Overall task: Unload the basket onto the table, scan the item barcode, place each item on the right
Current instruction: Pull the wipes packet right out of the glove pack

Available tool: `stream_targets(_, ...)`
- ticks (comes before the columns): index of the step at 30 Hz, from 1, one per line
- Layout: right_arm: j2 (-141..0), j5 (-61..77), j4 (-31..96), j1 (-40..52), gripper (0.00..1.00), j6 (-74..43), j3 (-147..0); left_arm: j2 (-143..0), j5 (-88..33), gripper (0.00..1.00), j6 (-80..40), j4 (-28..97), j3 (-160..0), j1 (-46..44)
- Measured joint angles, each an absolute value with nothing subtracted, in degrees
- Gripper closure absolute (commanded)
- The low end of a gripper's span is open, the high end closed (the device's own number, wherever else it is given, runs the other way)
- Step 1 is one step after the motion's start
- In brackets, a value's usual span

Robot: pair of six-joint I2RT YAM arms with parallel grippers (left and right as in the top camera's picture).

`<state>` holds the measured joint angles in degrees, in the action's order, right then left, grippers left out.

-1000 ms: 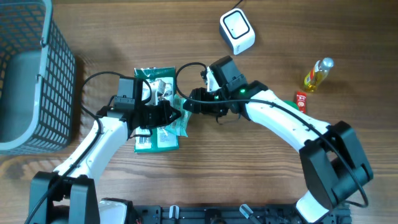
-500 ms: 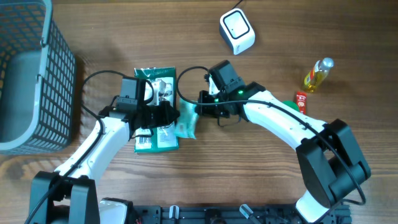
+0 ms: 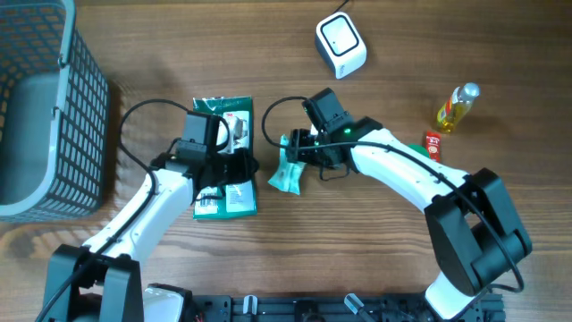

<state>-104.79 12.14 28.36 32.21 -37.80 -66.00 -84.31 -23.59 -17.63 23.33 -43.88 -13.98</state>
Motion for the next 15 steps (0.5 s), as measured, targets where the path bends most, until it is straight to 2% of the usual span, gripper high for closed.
stream_targets(4, -101.23, 16.80, 33.15, 28.38, 0.80, -33.89, -68.71, -84.31, -23.66, 0.96, -18.83, 23.33, -43.88, -14.59)
stream_targets(5, -99.44, 18.61, 33.95, 27.44, 0.96, -33.43, -69.25, -84.31, -24.03, 0.96, -19.46, 23.31, -43.88, -14.59)
stream_targets(9, -97.08, 23.55, 34.92, 26.57, 0.96, -32.67, -69.95, -84.31, -28.29, 0.96, -20.73, 21.98, -43.88, -14.59)
stream_targets(15, -100.33, 32.36, 29.78, 26.59, 0.96, -32.64, -65.69, -87.94, -34.81, 0.96, -21.32, 20.27, -44.01, -14.63)
